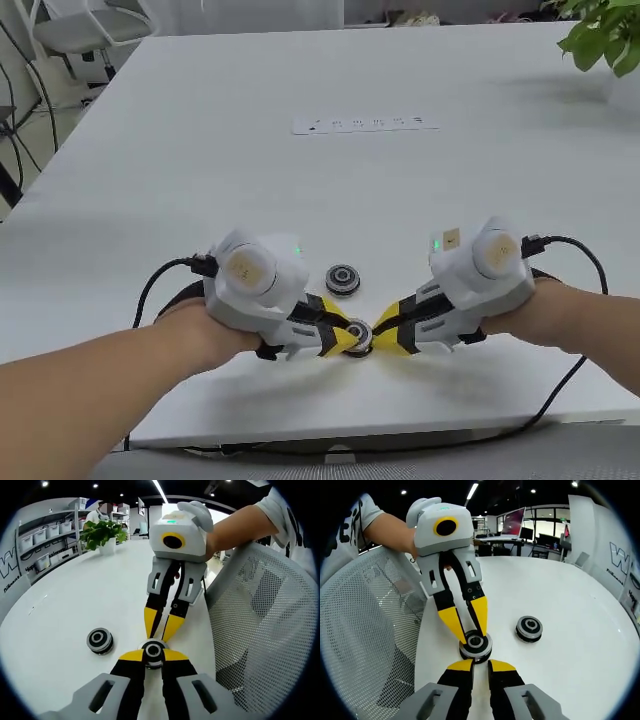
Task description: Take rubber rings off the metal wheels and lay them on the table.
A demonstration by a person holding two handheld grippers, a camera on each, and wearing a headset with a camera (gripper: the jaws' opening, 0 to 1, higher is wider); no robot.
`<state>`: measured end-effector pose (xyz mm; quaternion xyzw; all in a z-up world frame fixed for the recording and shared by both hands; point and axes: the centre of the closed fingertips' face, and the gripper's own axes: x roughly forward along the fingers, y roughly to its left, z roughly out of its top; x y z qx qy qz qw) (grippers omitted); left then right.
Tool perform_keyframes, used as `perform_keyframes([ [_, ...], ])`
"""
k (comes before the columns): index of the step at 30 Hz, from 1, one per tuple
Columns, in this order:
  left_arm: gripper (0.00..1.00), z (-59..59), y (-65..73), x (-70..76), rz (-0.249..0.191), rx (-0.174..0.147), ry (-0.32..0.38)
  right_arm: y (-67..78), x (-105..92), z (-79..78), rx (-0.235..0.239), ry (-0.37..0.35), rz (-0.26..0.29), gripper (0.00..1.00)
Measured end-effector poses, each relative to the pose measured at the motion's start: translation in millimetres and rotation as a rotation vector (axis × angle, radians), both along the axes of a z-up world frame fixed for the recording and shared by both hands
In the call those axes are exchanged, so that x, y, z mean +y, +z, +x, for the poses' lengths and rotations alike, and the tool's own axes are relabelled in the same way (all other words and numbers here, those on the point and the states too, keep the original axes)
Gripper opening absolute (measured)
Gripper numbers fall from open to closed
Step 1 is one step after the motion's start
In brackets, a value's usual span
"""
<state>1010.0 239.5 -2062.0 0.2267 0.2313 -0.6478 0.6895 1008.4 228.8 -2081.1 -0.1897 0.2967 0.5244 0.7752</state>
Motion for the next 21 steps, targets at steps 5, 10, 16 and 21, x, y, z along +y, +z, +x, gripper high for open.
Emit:
perform_keyframes([
  [5, 0.07, 0.0, 0.0, 0.0, -0.004, -0.001, 0.001, -0.4, 1.9, -3.4, 0.030, 0.002, 0.023, 0.07],
  [10, 0.07, -0.1, -0.1, -0.3, -0.005, 0.001, 0.006, -0.7, 1.1, -2.6, 0.048, -0.012, 0.031, 0.06],
  [16, 0.07, 0.0, -0.2, -1.1, -0.003, -0.004, 0.007, -0.9, 1.3, -3.2, 0.035, -0.011, 0.012, 0.04],
  [21, 0.07, 0.3, -0.3, -0.8, -0.002, -0.010, 0.007, -1.5, 1.5, -1.8, 0.033, -0.019, 0.000, 0.00],
])
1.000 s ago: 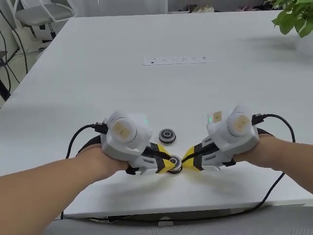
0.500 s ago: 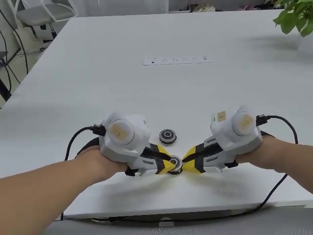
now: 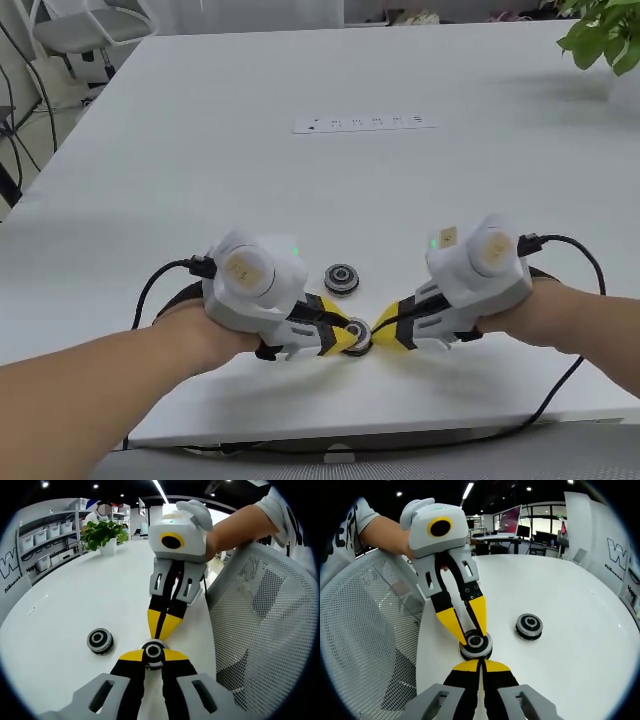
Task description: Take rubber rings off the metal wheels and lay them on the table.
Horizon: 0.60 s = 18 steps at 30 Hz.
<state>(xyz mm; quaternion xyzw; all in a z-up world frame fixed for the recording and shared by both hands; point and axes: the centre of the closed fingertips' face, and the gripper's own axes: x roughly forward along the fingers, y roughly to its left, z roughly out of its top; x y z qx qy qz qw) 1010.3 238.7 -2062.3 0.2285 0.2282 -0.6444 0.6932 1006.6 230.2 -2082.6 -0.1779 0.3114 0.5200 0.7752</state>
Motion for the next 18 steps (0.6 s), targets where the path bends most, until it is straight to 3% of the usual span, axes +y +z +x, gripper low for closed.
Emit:
perform_keyframes([
  [8, 0.07, -0.1, 0.0, 0.3, 0.008, -0.007, 0.003, -0.7, -1.5, 1.8, 0.016, -0.025, -0.009, 0.00],
  [14, 0.07, 0.2, -0.3, 0.6, 0.009, -0.007, 0.005, 8.1, -4.5, 4.6, 0.053, -0.078, 0.060, 0.00],
  [18, 0.07, 0.2, -0.3, 0.5, 0.009, -0.007, 0.007, 8.5, -3.9, 4.0, 0.069, -0.094, 0.074, 0.00],
])
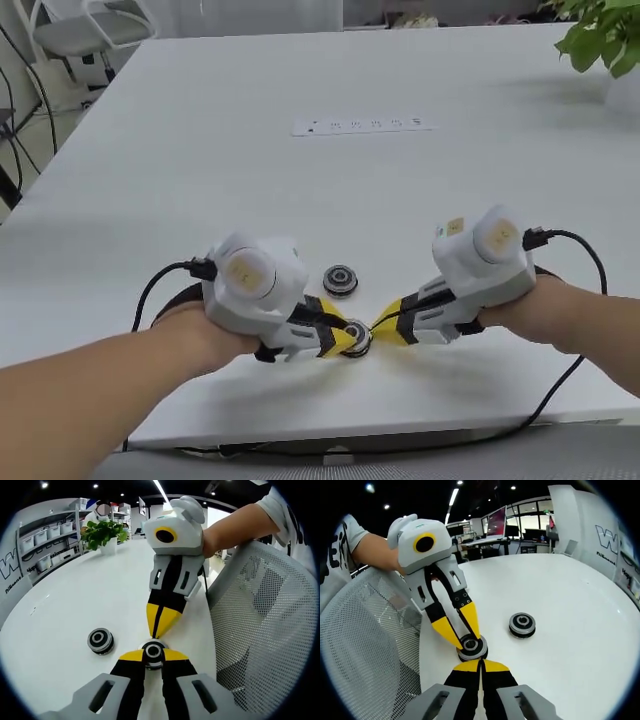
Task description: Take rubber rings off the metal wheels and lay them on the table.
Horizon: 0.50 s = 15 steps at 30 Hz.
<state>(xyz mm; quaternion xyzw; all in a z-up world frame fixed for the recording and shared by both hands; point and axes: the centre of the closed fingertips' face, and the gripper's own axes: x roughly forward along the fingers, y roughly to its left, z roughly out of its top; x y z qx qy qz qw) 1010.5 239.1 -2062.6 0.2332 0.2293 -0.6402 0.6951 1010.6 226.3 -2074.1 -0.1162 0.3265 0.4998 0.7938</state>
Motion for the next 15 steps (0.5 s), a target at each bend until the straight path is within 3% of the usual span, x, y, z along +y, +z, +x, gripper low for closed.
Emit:
perform_keyframes([
  [5, 0.07, 0.0, 0.1, 0.0, -0.001, -0.001, 0.001, 8.0, 2.2, 3.7, 0.010, -0.027, 0.058, 0.00],
  [15, 0.07, 0.0, 0.0, 0.0, -0.001, 0.003, 0.000, 9.7, 5.6, 1.4, -0.005, -0.006, 0.071, 0.00],
])
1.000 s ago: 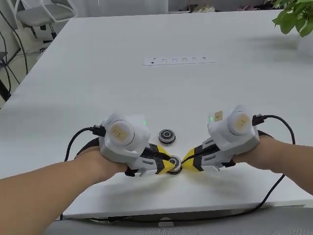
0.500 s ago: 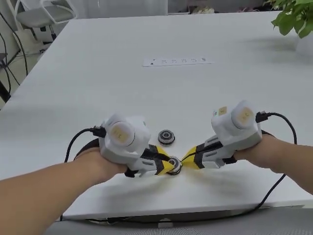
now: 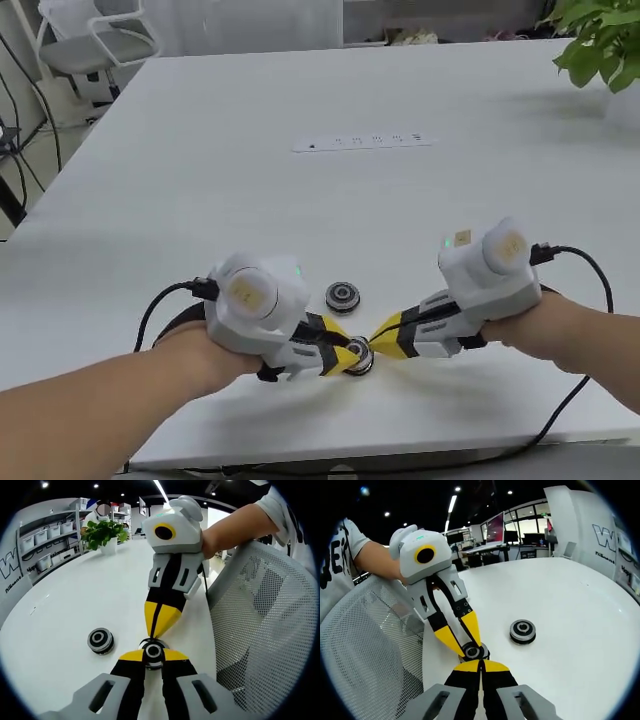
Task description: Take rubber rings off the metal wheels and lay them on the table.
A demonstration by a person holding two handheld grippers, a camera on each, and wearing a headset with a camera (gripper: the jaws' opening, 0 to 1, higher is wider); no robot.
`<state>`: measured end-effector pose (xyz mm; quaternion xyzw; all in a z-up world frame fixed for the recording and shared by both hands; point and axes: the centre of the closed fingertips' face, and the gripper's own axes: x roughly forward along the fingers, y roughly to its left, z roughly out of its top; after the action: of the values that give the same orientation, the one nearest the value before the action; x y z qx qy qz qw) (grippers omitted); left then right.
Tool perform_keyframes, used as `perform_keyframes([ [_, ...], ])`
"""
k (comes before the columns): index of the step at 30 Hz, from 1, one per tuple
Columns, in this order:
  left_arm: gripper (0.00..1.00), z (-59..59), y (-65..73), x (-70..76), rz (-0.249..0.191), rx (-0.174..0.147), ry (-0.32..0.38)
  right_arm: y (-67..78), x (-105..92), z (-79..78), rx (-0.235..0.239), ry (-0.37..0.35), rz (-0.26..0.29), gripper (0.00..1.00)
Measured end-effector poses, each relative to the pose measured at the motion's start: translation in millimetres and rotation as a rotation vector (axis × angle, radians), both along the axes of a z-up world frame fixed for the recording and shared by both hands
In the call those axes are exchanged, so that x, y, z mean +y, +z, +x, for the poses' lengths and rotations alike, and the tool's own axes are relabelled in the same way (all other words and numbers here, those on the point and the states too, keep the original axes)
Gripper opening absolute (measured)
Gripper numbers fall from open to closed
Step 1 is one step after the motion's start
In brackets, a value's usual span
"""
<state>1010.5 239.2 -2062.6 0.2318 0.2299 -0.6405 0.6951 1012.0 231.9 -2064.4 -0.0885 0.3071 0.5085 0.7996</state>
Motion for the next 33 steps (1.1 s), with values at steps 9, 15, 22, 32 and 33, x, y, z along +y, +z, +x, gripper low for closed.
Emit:
perform_keyframes([
  [9, 0.07, -0.4, 0.2, -0.2, 0.000, 0.000, 0.000, 2.6, 3.0, -1.7, 0.011, 0.004, 0.012, 0.00],
  [15, 0.07, -0.5, 0.0, -0.1, 0.000, 0.003, -0.002, 3.8, 7.8, -3.5, 0.010, 0.019, 0.017, 0.00],
  [22, 0.07, -0.5, -0.2, -0.2, -0.001, 0.003, -0.004, 22.8, 29.8, -6.8, 0.011, 0.038, 0.126, 0.00],
  [32, 0.07, -0.5, 0.0, 0.1, -0.003, 0.013, 0.002, 7.0, 16.2, -3.9, -0.012, 0.042, 0.029, 0.00],
  [33, 0.07, -0.8, 0.1, 0.1, -0.004, 0.014, 0.002, 7.1, 15.0, -3.1, -0.012, 0.036, 0.030, 0.00],
])
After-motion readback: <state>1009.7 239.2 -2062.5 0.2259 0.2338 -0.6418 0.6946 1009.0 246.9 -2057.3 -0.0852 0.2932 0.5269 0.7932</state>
